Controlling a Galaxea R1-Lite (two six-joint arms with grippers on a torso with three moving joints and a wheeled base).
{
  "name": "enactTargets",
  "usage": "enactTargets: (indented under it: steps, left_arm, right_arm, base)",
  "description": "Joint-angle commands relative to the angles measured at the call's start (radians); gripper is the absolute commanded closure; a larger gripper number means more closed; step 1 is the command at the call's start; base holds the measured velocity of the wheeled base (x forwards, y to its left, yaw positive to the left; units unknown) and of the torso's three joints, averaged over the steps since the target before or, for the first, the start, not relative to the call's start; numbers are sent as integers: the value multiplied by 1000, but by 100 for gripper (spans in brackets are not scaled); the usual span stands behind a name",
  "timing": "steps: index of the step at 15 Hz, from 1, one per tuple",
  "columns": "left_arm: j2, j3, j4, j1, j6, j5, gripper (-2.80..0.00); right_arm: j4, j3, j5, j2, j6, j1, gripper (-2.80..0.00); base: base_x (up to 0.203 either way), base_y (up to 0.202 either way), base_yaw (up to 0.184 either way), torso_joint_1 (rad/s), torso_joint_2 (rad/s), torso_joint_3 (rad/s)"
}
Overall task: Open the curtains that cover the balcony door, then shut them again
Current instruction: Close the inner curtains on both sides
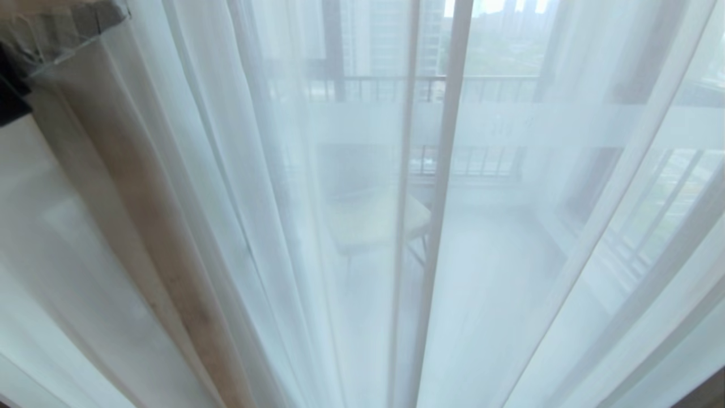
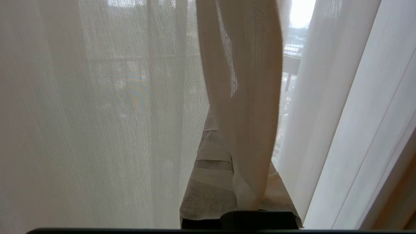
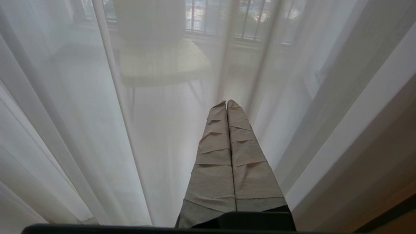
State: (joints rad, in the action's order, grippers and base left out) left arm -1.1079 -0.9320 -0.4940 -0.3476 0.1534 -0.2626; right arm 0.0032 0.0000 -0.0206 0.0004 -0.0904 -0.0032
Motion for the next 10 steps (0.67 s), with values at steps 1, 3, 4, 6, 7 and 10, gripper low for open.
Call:
enactTargets:
  steps: [1, 3, 4, 6, 7, 10]
  left_arm:
    - [-2, -11, -3, -33, 2, 0, 0]
    - [-17, -30, -2, -102, 2, 3, 0]
    - [-32, -48, -2, -145, 2, 8, 0]
    - [-71, -86, -1, -225, 2, 13, 0]
    - [-90, -99, -2, -262, 2, 13, 0]
    - [-176, -149, -3, -395, 2, 14, 0]
  right_arm:
    - [0, 0, -1, 0, 0, 0, 0]
    - [0, 0, -1, 0, 0, 0, 0]
    - [0, 0, -1, 0, 0, 0, 0]
    - [0, 0, -1, 0, 0, 0, 0]
    - [0, 0, -1, 0, -1, 0, 0]
    - [0, 0, -1, 0, 0, 0, 0]
  base:
    - [0, 0, 0, 0, 0, 0]
    - [0, 0, 0, 0, 0, 0]
    - [0, 0, 0, 0, 0, 0]
    - [0, 0, 0, 0, 0, 0]
    - [0, 0, 0, 0, 0, 0]
    - [0, 0, 0, 0, 0, 0]
